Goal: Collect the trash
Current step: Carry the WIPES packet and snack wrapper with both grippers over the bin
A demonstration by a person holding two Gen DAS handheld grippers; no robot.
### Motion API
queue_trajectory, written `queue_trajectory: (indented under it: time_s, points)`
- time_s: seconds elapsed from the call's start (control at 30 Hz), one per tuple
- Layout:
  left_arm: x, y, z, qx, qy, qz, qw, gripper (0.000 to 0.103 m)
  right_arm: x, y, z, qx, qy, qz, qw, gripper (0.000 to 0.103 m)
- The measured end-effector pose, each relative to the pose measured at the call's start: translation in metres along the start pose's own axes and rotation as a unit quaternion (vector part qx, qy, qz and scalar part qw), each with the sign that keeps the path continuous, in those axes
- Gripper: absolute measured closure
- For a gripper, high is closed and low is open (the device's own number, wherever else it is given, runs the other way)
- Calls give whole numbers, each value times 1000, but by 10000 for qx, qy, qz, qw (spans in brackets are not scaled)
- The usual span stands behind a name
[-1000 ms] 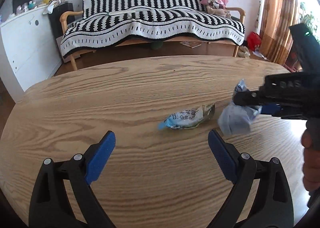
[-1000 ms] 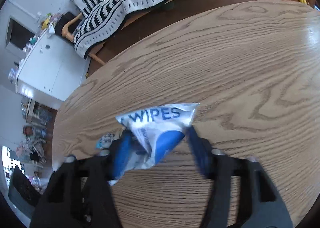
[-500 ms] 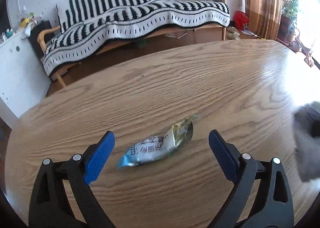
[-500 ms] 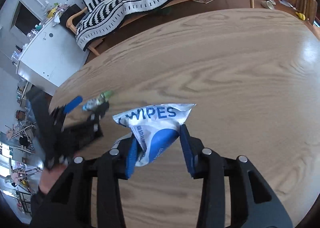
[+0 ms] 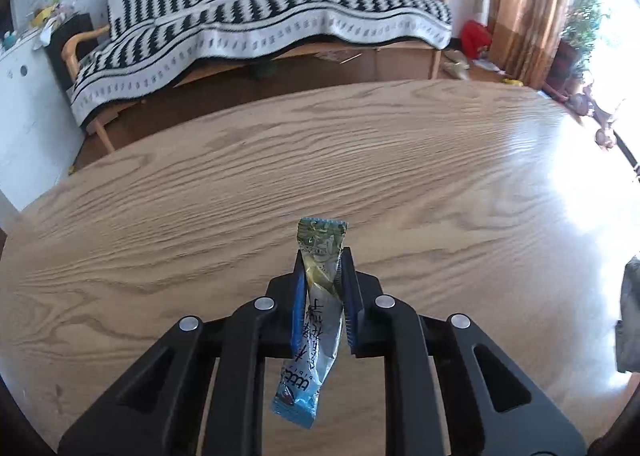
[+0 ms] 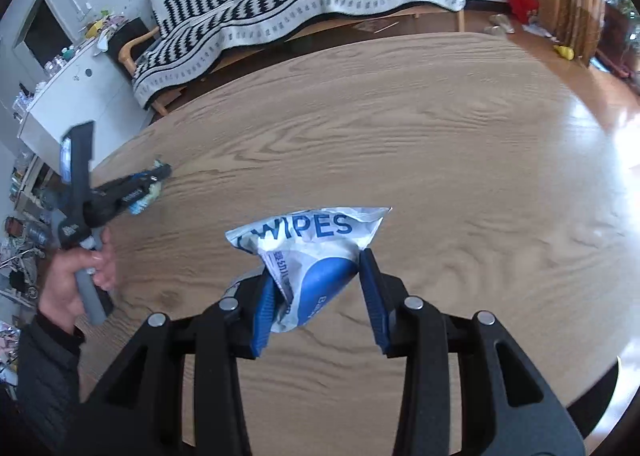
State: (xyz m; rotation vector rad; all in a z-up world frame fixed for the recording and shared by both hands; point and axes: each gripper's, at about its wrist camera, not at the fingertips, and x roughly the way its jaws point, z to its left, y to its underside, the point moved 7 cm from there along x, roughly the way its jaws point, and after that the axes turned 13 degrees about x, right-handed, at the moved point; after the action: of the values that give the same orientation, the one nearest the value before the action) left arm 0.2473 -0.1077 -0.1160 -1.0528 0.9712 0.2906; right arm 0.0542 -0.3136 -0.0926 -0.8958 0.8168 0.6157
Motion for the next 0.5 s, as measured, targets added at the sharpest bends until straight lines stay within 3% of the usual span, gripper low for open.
queue_trajectory:
  time_s: [0.17,0.3,0.5]
  points:
    - [-33,-21,-60,200,369,-313,9986,88,-42,4,-64,309,263,-363,9985,64]
    - [-61,-33,-137,639,738,-572,9936,88,-83,15,-137,775,581,-653,9932,63]
    - [-104,-41,-285,1343,1613,-900,9736,88,-136,46,-239,1476,1131,-948,9780,63]
